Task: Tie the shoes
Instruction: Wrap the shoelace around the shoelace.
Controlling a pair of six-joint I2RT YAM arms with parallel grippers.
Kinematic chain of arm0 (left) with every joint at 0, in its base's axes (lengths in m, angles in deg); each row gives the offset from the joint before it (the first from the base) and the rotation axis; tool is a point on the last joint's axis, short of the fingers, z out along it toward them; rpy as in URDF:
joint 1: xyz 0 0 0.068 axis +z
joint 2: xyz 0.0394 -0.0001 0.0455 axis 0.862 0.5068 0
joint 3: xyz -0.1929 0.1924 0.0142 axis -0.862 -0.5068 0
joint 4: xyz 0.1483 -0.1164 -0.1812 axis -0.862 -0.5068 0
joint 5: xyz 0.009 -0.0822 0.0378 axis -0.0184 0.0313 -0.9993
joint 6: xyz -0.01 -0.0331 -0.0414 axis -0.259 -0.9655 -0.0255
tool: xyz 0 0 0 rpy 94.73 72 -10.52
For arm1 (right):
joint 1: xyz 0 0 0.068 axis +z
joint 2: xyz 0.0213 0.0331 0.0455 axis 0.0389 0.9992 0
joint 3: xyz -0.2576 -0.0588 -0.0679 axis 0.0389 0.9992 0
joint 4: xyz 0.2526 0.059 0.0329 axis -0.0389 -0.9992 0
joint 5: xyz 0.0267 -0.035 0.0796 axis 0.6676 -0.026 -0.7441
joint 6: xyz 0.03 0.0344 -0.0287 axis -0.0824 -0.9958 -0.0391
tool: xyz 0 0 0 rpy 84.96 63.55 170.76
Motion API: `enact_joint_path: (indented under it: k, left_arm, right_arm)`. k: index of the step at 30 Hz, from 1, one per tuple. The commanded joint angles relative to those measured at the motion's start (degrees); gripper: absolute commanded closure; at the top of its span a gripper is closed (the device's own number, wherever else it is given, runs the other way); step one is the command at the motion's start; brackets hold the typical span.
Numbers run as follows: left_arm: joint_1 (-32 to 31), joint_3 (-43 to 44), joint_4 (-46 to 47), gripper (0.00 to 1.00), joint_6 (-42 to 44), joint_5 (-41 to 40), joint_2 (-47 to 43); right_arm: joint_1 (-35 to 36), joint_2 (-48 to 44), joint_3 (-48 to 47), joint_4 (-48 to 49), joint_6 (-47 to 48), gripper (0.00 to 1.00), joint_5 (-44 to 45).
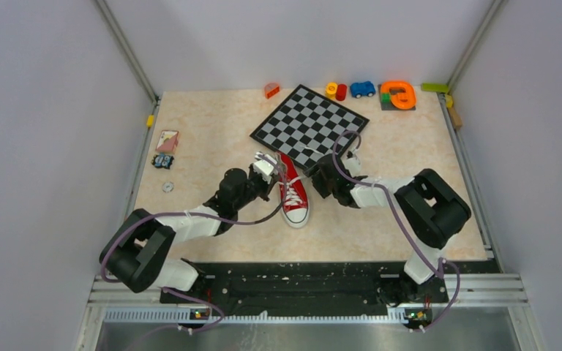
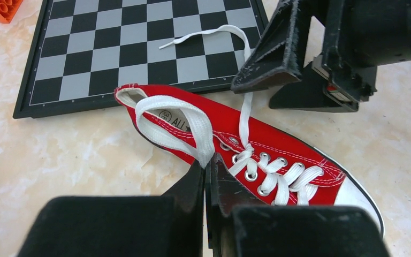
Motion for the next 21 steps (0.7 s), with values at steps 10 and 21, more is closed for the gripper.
enact_joint_path:
  k: [10,21]
  left_arm:
    - [0.4,0.7,1.5,1.0,1.1,2.4,0.1]
    - [0.3,1.2,1.3,1.0,1.7,4.1,1.0]
  right_arm:
    - [-7.8,3.7,-2.0,7.0,5.9,0.6,1.1]
    - [-8.0,2.3,-1.2,10.0,10.0,0.8,-5.4]
